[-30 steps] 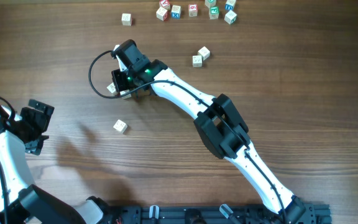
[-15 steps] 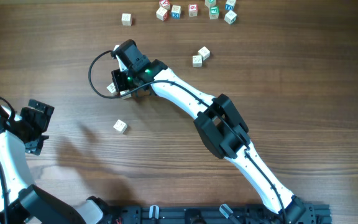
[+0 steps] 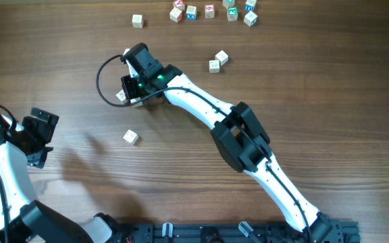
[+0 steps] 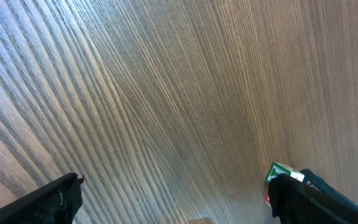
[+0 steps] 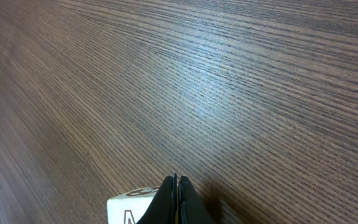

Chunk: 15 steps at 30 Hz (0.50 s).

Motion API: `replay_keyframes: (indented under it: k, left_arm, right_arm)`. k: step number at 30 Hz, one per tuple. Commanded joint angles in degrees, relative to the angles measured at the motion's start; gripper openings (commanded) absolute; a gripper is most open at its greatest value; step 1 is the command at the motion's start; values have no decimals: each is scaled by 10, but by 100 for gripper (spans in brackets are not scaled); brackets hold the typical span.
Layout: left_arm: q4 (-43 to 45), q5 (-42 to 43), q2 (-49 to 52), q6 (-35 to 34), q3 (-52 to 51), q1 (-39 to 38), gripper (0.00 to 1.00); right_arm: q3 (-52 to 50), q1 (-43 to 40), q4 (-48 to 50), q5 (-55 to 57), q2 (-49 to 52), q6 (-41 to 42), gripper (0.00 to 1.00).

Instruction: Form a circle

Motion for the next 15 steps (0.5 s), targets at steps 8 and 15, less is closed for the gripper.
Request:
replay_keyframes:
  k: [8,15]
  left_arm:
    - [0,-5,4,-3,-3,2,100]
    - [0,-5,4,-3,-3,2,100]
  right_arm:
    - [1,3,2,6,-2,0,5]
    - [1,3,3,22,-2,0,5]
